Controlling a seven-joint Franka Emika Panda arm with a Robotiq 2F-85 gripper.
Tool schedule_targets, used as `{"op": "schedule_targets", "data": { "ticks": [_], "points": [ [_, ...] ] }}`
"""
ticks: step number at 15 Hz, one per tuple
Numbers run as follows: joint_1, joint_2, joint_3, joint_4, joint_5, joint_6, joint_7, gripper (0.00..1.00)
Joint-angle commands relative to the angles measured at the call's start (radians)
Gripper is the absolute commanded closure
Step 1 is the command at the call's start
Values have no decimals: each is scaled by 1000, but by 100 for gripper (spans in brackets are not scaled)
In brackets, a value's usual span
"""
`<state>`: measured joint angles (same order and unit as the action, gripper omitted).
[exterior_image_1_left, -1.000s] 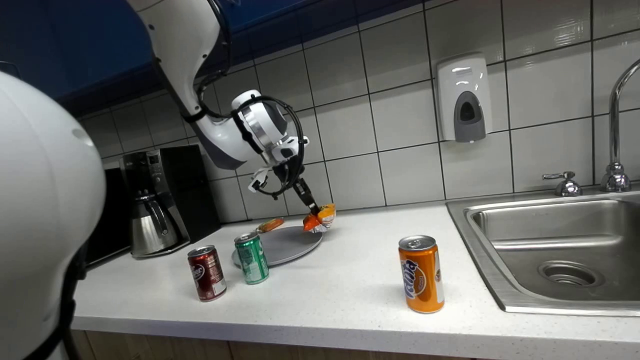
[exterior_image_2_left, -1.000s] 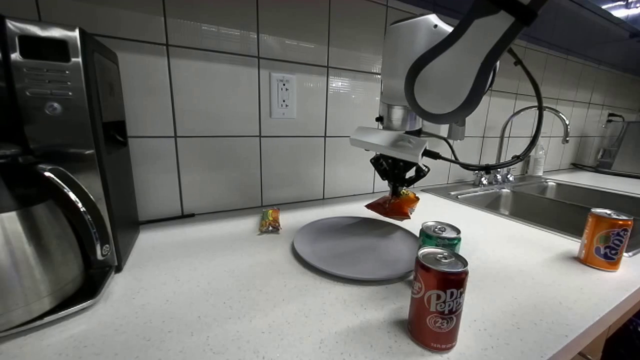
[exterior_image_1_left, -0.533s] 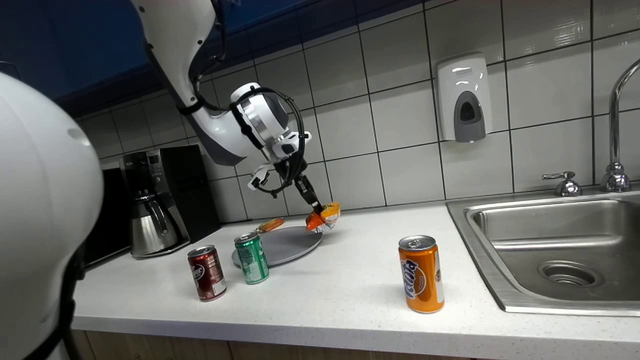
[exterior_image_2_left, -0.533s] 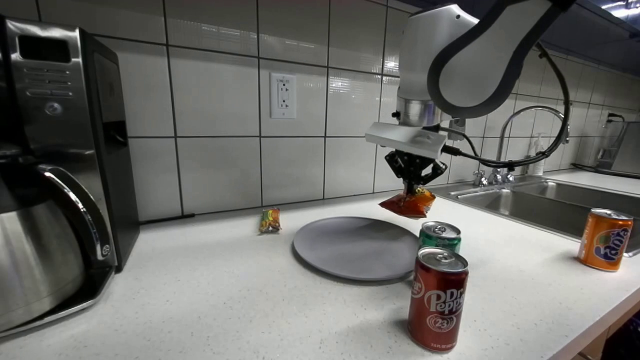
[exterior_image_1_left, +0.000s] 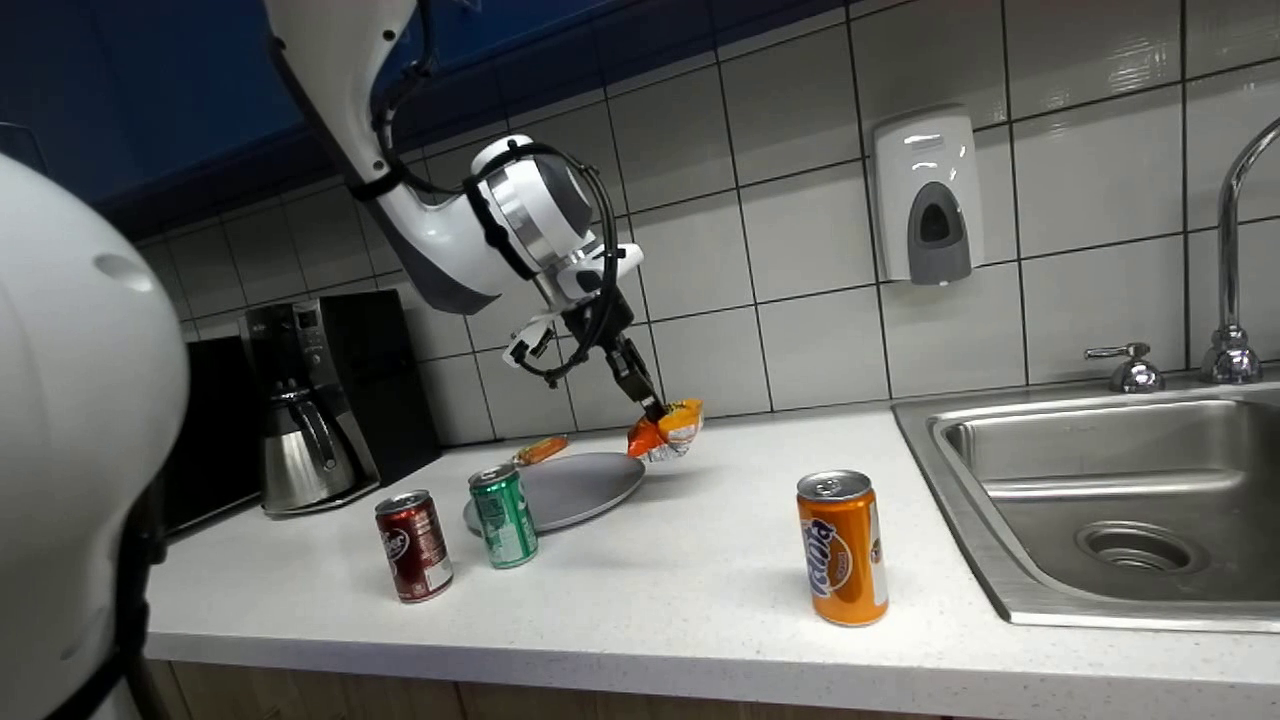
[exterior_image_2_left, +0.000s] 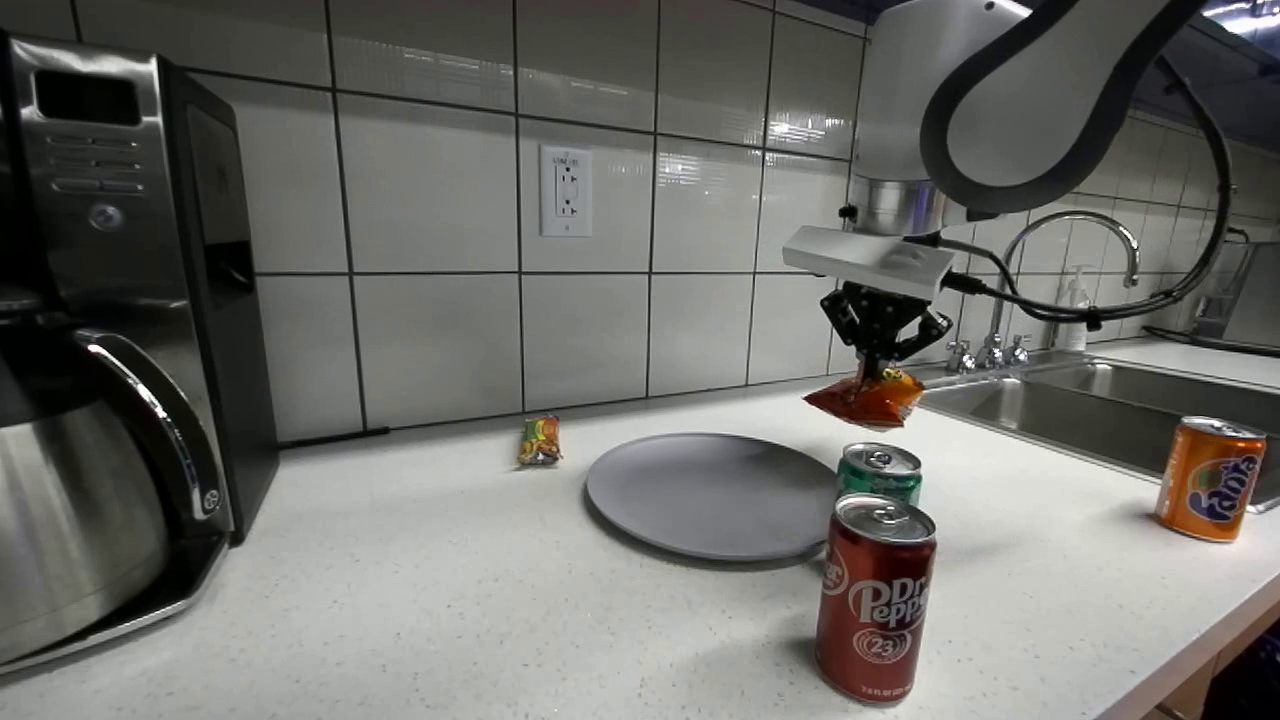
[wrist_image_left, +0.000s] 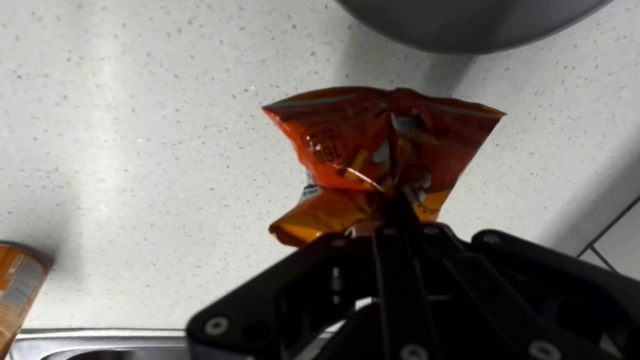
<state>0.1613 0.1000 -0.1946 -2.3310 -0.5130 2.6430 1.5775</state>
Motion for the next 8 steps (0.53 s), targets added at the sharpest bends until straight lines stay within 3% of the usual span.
{"op": "schedule_targets", "data": {
  "ticks": [1,8],
  "points": [
    [-67,-70,33,-60,6,8,11,100],
    [-135,-24,35,-56,49,47,-11,100]
  ]
}}
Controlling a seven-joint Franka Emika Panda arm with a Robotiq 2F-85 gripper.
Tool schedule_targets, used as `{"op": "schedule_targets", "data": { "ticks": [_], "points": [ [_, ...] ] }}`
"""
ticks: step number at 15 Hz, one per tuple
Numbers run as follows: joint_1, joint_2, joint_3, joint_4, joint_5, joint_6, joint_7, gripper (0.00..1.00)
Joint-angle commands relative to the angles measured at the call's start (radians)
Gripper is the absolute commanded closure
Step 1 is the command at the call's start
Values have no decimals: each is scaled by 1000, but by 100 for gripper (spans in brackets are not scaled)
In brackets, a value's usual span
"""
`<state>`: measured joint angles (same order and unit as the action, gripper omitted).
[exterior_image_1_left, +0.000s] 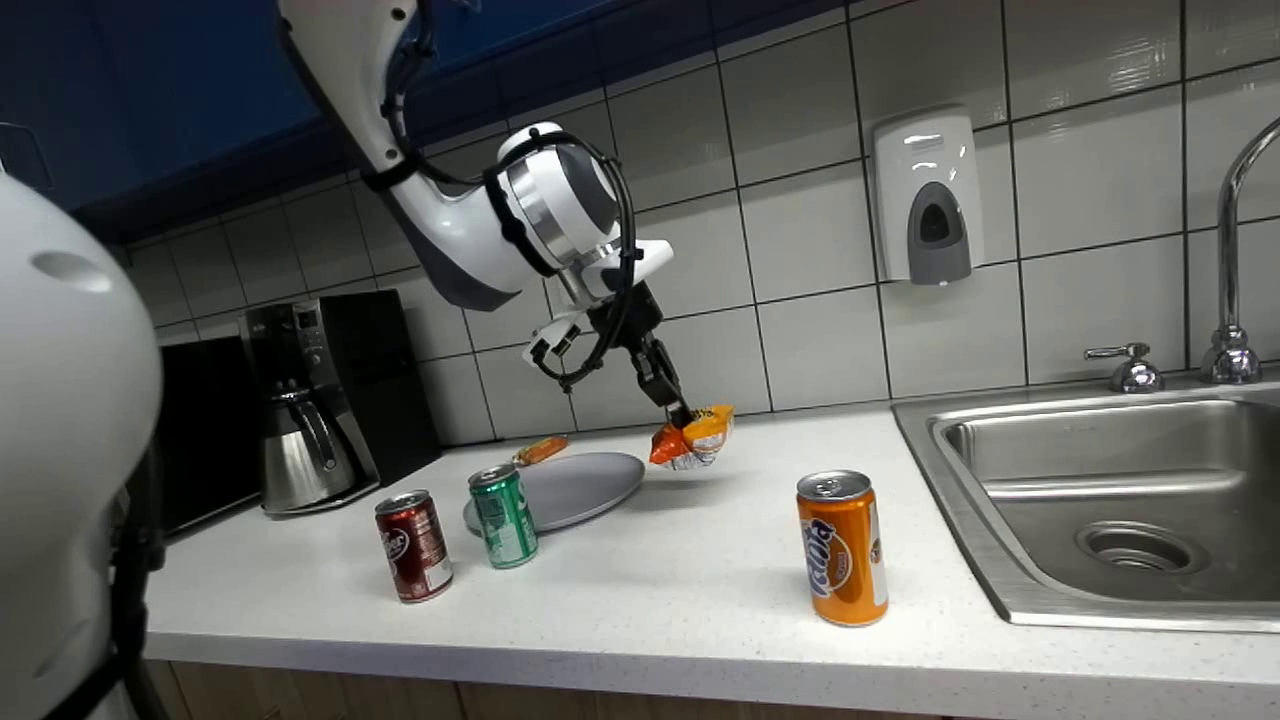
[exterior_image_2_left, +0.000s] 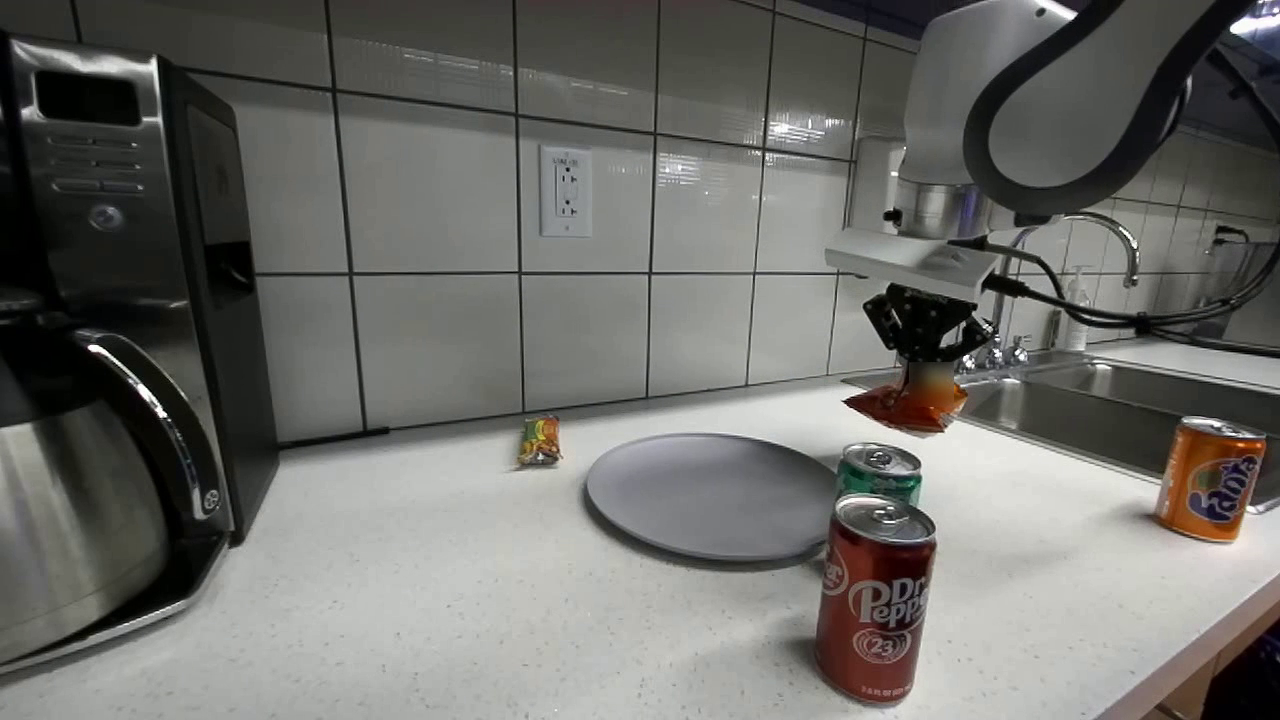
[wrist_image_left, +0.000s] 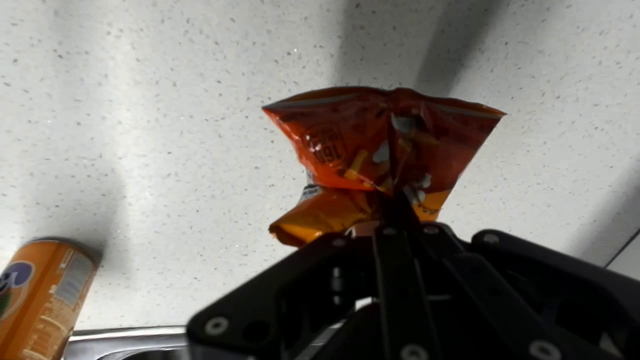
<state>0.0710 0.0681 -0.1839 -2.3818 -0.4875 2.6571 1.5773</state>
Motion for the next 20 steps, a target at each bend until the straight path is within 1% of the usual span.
{"op": "schedule_targets", "data": {
  "ticks": [1,6,10,11,12,13,17,18,20],
  "points": [
    [-51,23,21,6,21,46,-6,100],
    [-68,77,8,26,32,104,-9,100],
    [-60,104,-4,25,60,146,-11,100],
    [-57,106,-7,23,65,153,-11,74],
    [-52,103,-13,19,62,158,-5,73],
    [-48,101,-17,17,58,161,1,68],
    [-33,73,-25,-3,41,183,21,38],
    [-32,62,-19,-13,53,193,14,30],
    [-33,38,-10,-32,41,203,19,15]
  ]
}}
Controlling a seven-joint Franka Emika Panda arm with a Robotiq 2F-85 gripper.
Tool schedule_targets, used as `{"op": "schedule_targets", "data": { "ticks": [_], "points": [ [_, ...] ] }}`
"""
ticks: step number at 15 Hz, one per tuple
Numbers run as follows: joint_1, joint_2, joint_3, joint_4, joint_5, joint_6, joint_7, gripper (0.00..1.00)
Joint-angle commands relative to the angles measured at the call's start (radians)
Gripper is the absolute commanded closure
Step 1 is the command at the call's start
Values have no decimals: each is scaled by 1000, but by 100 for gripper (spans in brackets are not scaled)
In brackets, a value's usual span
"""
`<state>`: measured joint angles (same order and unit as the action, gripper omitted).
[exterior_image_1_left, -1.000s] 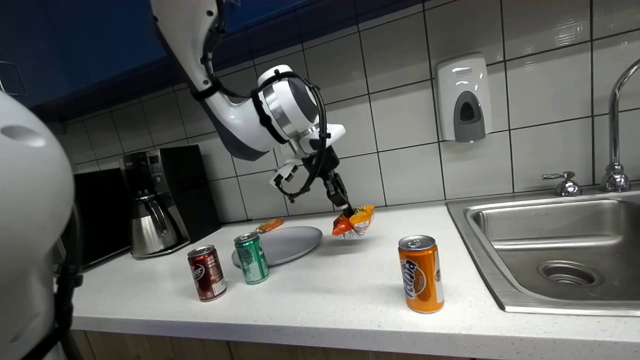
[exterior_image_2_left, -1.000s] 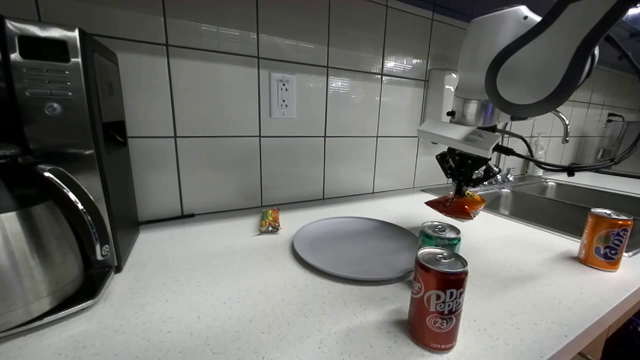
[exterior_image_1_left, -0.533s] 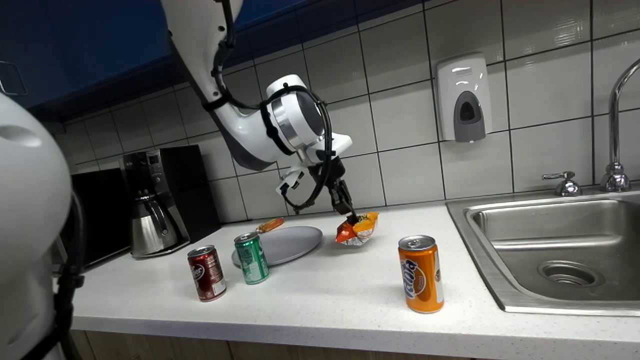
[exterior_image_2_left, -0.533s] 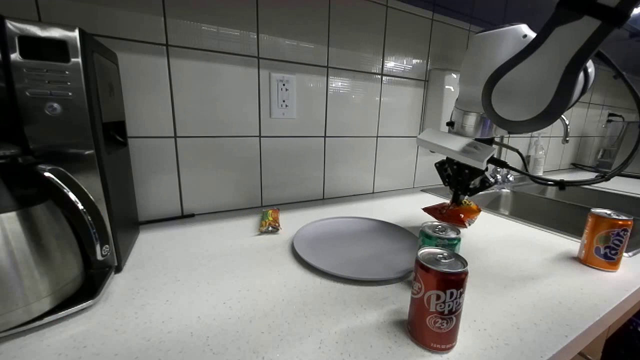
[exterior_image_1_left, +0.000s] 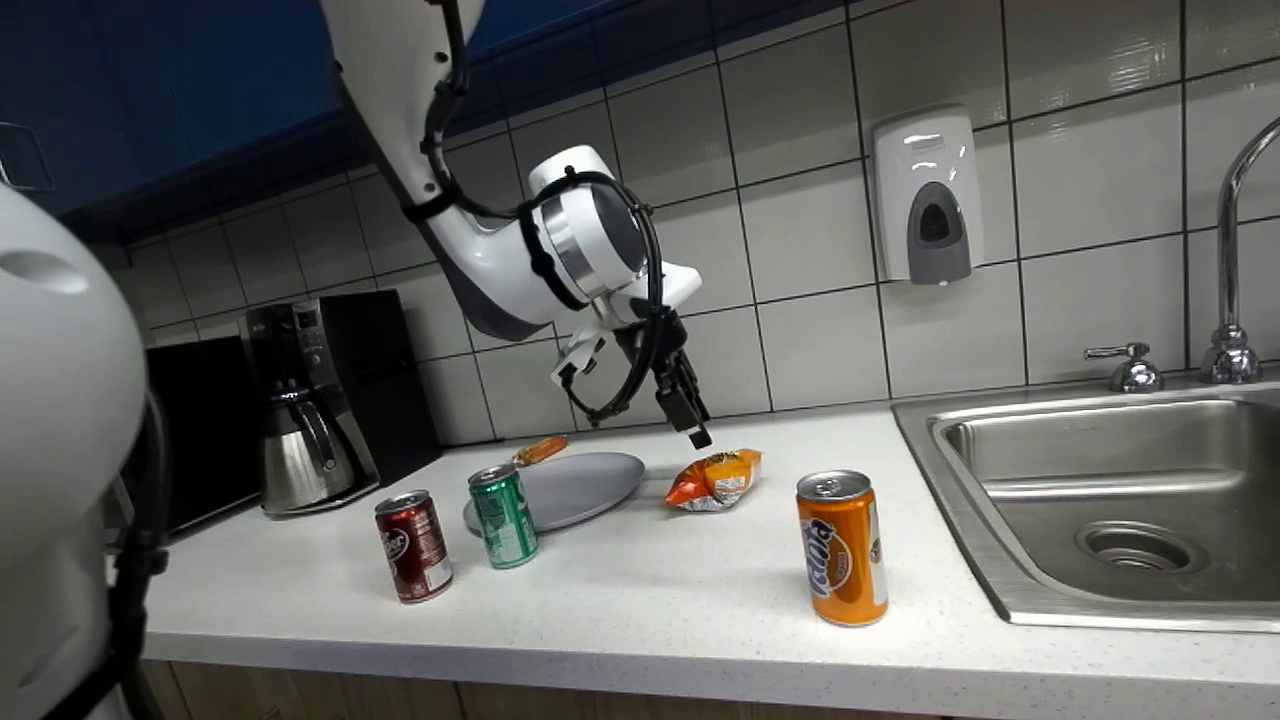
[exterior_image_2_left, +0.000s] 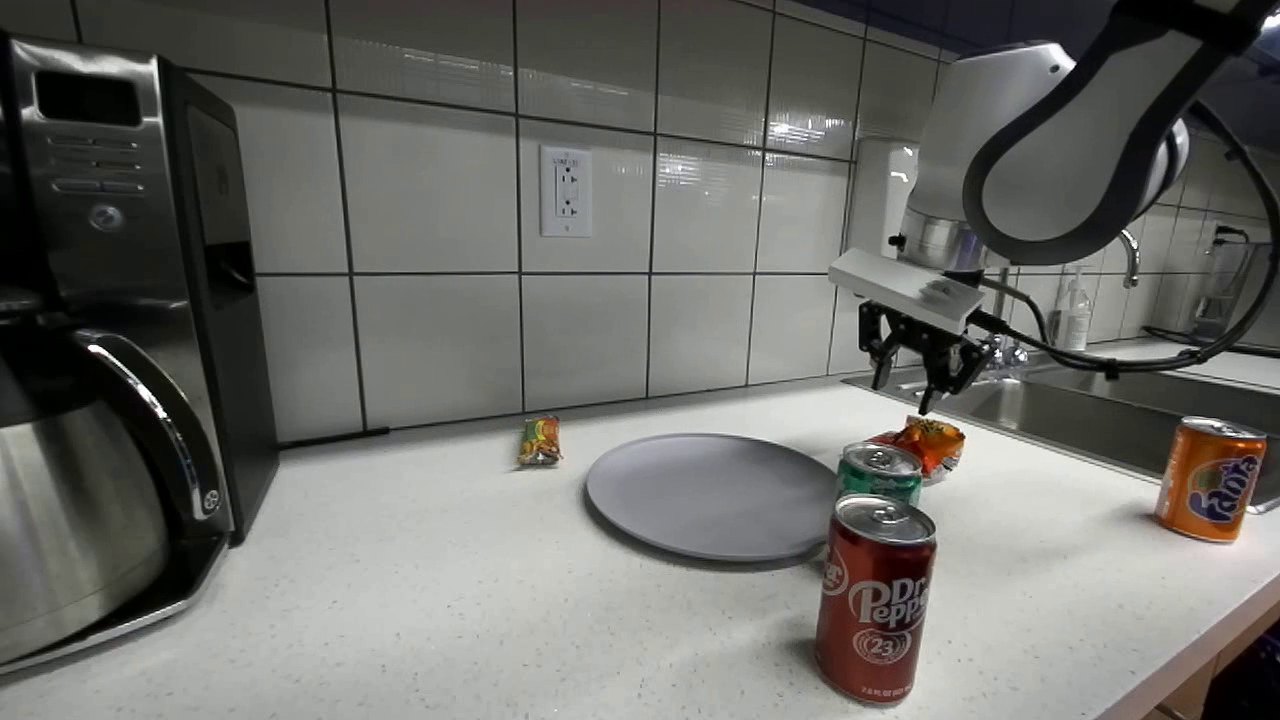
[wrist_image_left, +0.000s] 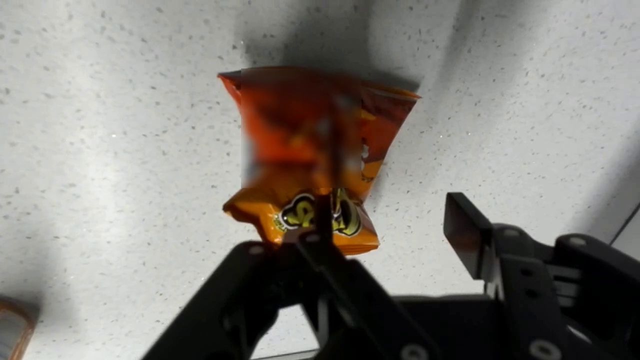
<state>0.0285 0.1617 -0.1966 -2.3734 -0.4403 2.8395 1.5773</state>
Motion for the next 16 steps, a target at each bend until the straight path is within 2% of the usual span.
{"op": "schedule_targets", "data": {
  "ticks": [1,2,3,8,16],
  "points": [
    [9,-69,8,-53,2,26,8,8],
    [9,-91,14,-72,10,24,-4,1],
    [9,-108,17,-89,16,26,-12,0],
    [-16,-219,64,-187,111,-10,-144,0],
    [-29,-315,98,-241,342,-74,-507,0]
  ]
}}
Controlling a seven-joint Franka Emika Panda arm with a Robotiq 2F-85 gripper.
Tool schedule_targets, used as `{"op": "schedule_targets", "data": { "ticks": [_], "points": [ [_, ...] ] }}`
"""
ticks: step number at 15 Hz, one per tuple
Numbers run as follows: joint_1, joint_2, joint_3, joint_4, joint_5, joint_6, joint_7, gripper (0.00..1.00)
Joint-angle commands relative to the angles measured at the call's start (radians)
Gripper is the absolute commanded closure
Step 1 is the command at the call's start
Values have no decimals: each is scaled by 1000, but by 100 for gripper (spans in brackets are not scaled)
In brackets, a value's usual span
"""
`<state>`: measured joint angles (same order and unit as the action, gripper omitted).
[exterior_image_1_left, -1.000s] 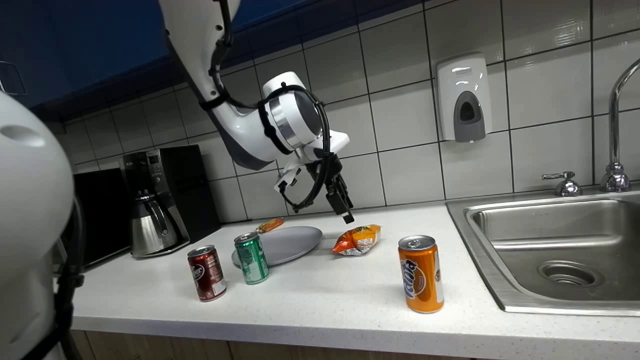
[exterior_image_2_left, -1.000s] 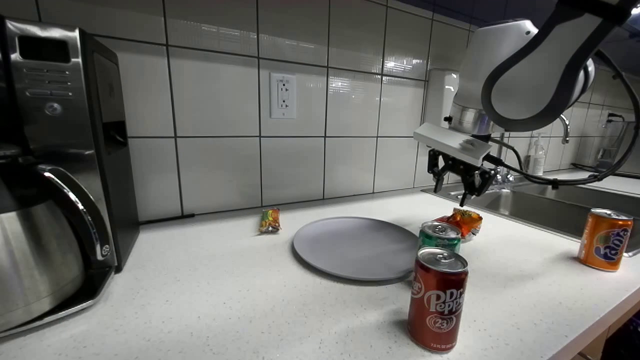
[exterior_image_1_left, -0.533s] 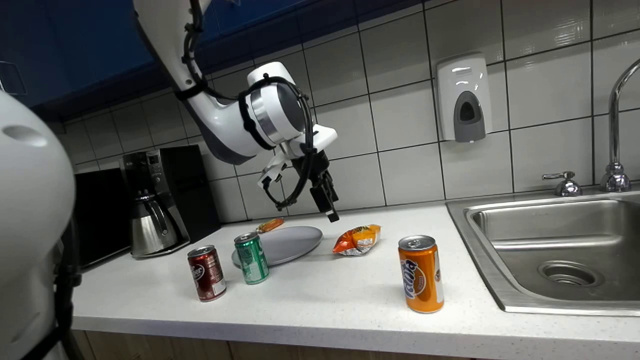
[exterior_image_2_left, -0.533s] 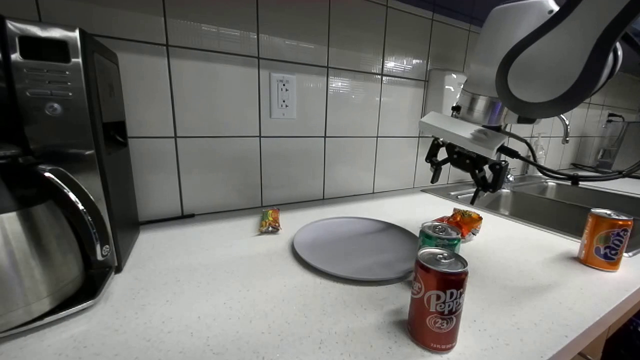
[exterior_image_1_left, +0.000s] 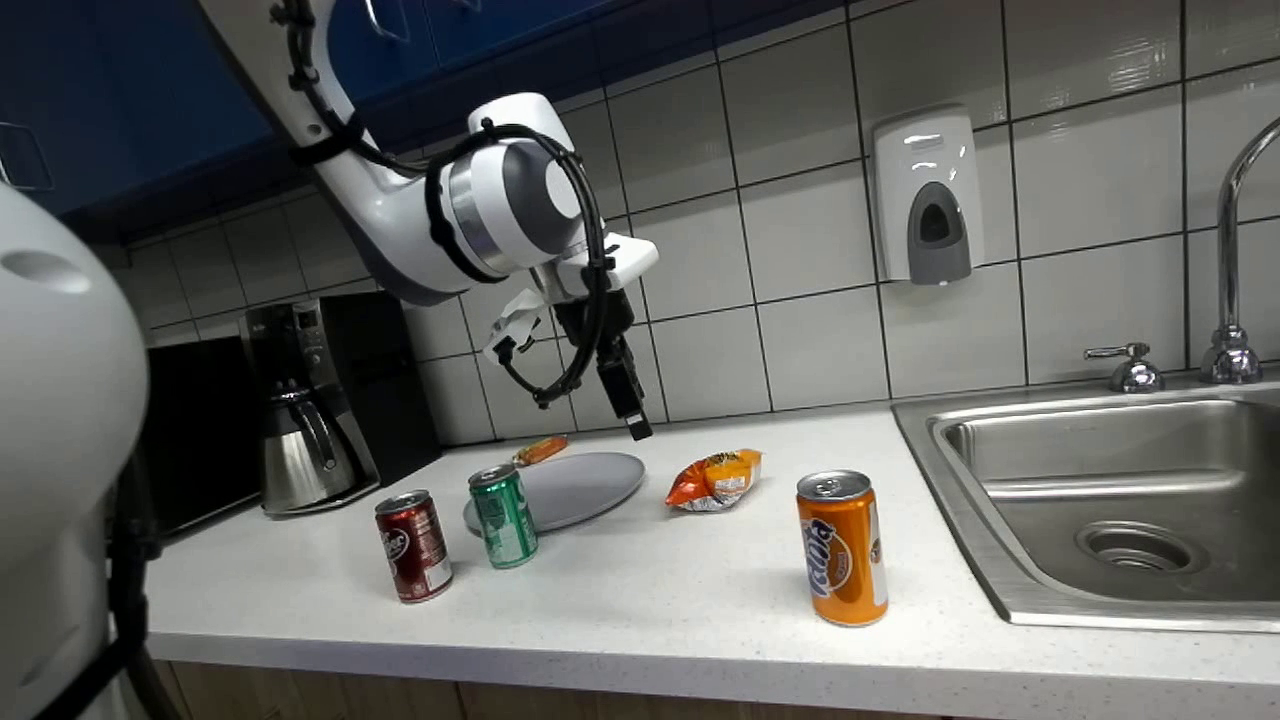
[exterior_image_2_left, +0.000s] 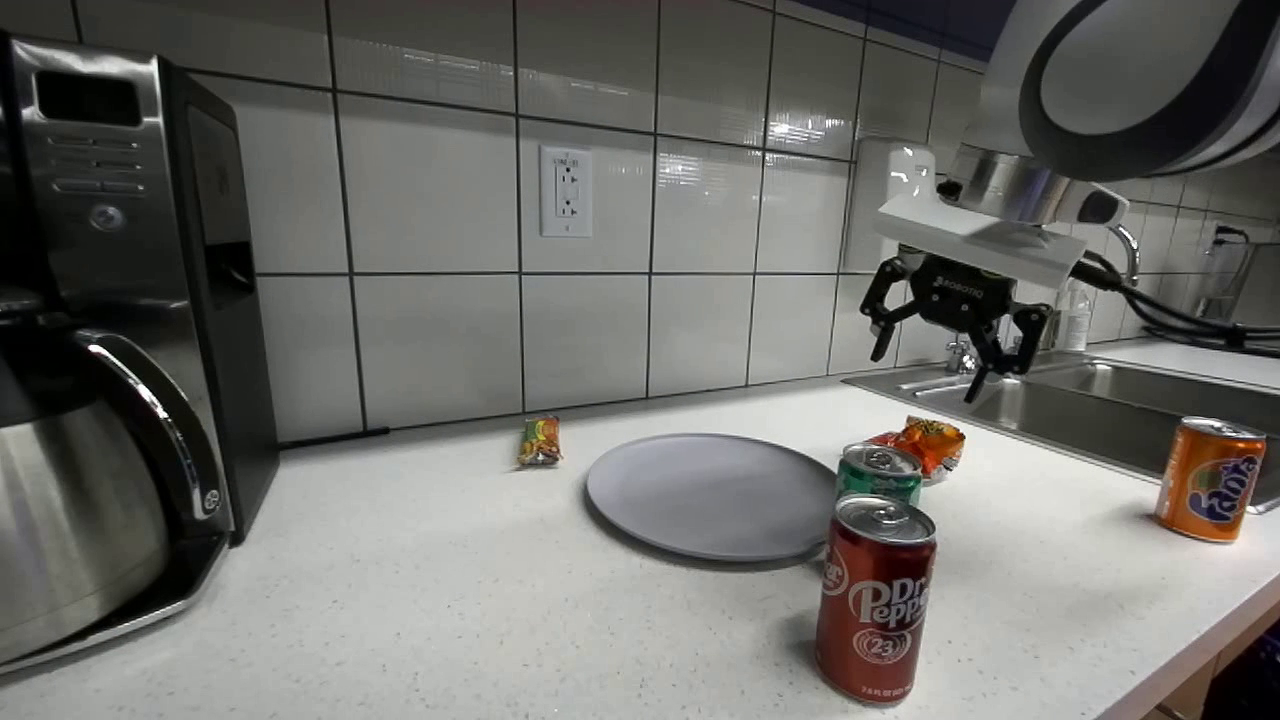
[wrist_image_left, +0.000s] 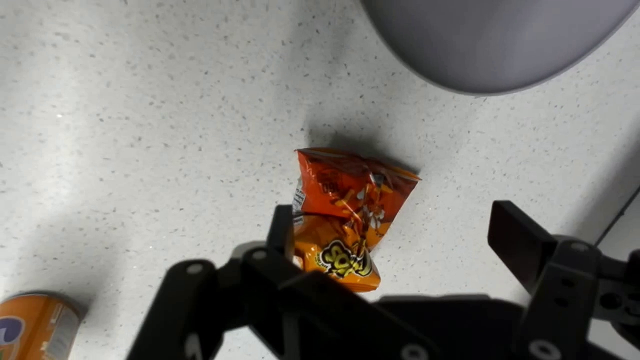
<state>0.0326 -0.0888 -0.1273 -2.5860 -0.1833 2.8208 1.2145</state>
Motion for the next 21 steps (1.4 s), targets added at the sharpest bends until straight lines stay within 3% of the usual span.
{"op": "schedule_targets", "data": {
  "ticks": [1,7,21],
  "points": [
    [-35,-72,26,-29,112,-71,-193,0],
    [-85,-103,24,-26,170,-170,-372,0],
    [-199,-329,65,-151,128,-345,-399,0]
  ]
}}
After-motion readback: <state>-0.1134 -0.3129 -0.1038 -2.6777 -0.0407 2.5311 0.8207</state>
